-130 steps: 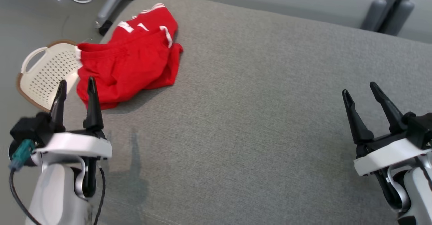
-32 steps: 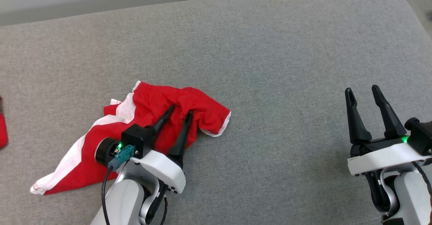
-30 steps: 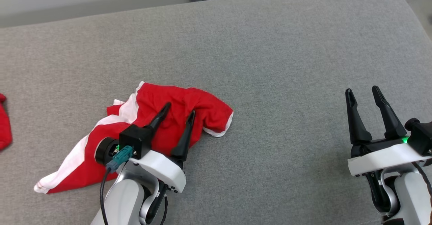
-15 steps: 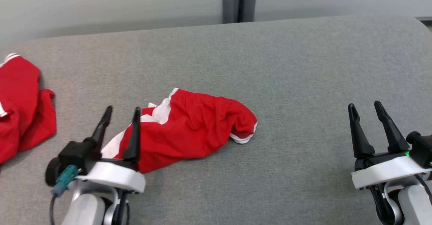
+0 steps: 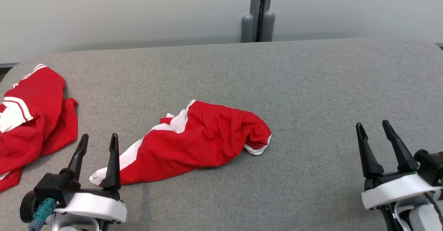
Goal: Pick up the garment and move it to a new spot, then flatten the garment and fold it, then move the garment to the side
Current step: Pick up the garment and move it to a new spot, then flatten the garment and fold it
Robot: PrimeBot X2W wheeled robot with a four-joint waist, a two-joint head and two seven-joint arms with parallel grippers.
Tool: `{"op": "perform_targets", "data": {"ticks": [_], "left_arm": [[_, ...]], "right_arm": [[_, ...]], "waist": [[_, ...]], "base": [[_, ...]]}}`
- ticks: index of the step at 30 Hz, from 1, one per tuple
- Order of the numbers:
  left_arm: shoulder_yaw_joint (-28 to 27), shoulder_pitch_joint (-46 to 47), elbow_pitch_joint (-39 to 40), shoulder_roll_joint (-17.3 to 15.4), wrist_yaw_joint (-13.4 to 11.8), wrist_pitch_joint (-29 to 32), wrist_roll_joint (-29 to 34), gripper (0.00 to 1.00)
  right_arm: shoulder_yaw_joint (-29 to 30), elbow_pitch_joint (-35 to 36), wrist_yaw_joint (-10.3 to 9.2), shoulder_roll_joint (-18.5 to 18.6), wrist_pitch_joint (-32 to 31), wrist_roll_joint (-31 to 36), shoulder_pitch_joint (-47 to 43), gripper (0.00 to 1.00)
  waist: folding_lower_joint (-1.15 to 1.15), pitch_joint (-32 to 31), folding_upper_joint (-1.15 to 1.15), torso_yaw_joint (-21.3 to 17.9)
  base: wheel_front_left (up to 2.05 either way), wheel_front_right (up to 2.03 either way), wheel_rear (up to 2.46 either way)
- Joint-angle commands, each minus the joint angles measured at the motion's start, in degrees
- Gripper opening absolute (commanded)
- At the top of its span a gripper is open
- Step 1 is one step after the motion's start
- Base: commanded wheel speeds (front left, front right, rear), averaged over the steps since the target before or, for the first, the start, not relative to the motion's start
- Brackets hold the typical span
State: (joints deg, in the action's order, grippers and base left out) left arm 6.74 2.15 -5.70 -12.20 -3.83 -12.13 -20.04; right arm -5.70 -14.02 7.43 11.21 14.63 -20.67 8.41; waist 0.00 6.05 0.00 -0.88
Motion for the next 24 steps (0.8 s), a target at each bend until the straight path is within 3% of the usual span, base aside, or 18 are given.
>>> {"op": "perform_targets", "data": {"ticks": [1, 24], "left_arm": [[0.0, -0.8, 0.3, -0.5, 0.1, -0.1, -0.2, 1.00], [0.1, -3.6, 0.0, -0.9, -0.3, 0.6, -2.5, 1.00]], "right_arm": [[0.2, -0.1, 0.11, 0.4, -0.2, -0.1, -0.8, 1.00], [0.7, 1.4, 0.11, -0.2, -2.0, 0.2, -4.2, 1.00]], "waist": [[0.00, -0.4, 0.00, 0.0], [0.00, -2.9, 0.00, -0.5]], "base": [[0.00, 0.00, 0.00], [0.00, 0.00, 0.00]]}}
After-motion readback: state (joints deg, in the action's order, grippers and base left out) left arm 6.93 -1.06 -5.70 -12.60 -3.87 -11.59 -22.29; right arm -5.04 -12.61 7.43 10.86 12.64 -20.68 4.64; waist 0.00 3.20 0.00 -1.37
